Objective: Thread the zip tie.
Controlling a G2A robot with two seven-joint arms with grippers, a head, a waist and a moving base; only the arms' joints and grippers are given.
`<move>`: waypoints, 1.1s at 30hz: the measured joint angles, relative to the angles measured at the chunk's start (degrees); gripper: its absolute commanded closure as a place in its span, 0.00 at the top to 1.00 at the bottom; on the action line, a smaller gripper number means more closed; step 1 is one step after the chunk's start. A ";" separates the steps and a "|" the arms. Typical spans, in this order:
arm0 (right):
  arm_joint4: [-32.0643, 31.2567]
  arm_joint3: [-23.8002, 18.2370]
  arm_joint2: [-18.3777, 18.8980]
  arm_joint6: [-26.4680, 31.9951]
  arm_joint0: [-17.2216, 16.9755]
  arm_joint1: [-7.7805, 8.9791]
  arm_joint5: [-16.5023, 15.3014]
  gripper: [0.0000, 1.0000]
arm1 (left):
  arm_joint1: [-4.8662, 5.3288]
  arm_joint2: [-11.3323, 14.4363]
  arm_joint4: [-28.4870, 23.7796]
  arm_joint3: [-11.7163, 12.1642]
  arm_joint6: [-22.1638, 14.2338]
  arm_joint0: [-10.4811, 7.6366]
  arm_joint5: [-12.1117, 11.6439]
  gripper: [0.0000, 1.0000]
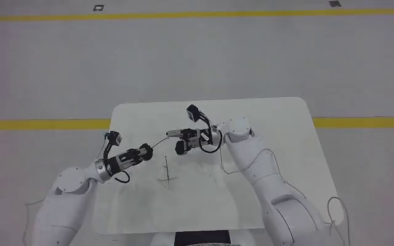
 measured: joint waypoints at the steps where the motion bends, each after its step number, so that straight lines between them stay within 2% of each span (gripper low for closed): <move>1: 0.01 0.01 0.00 0.02 0.00 0.00 0.00 1.00 | 0.00 0.00 0.00 0.00 0.00 0.00 0.00 0.00; 3: 0.32 0.00 -0.05 -0.24 -0.27 0.00 -0.05 1.00 | -0.02 0.13 -0.14 -0.06 0.00 0.00 0.13 0.00; 6: 4.50 1.67 0.14 0.66 -0.94 0.13 0.09 1.00 | -0.10 1.61 -3.50 0.62 -2.64 -0.88 2.79 0.00; 9: 9.12 4.88 -0.81 1.14 0.19 0.73 -2.27 1.00 | -0.03 3.00 -6.92 3.16 -8.05 -2.20 4.19 0.00; 13: 14.08 8.59 -5.16 1.07 2.38 1.51 -4.19 1.00 | 0.01 4.08 -11.71 7.07 -14.10 -3.81 4.51 0.00; 16: 13.52 9.04 -5.53 1.06 2.73 1.67 -4.13 1.00 | 0.02 4.16 -11.97 7.95 -14.32 -4.11 3.38 0.00; 21: 13.49 8.96 -5.45 1.07 2.67 1.65 -4.11 1.00 | 0.01 4.20 -11.88 7.82 -14.17 -4.07 3.49 0.00; 25: 14.38 7.57 -5.49 0.70 1.31 1.90 -4.02 1.00 | -0.09 4.98 -12.62 7.74 -11.11 -4.32 5.11 0.00; 27: 15.14 6.89 -5.62 1.07 0.82 2.17 -3.94 1.00 | -0.03 5.17 -13.78 7.99 -11.69 -4.47 6.05 0.00; 28: 15.66 6.60 -5.78 1.10 0.61 2.25 -4.19 0.78 | 0.03 5.13 -14.26 8.09 -12.32 -4.51 6.32 0.00; 29: 16.33 6.32 -6.08 1.09 0.41 2.38 -4.60 0.46 | 0.12 4.99 -14.80 8.28 -12.91 -4.55 6.55 0.00; 30: 16.68 6.23 -6.30 1.09 0.35 2.50 -4.86 0.43 | 0.17 4.89 -15.20 8.42 -13.13 -4.56 6.71 0.00; 33: 17.53 6.43 -6.99 1.07 0.46 2.91 -5.82 0.26 | 0.31 4.83 -16.24 8.80 -13.67 -4.69 7.24 0.00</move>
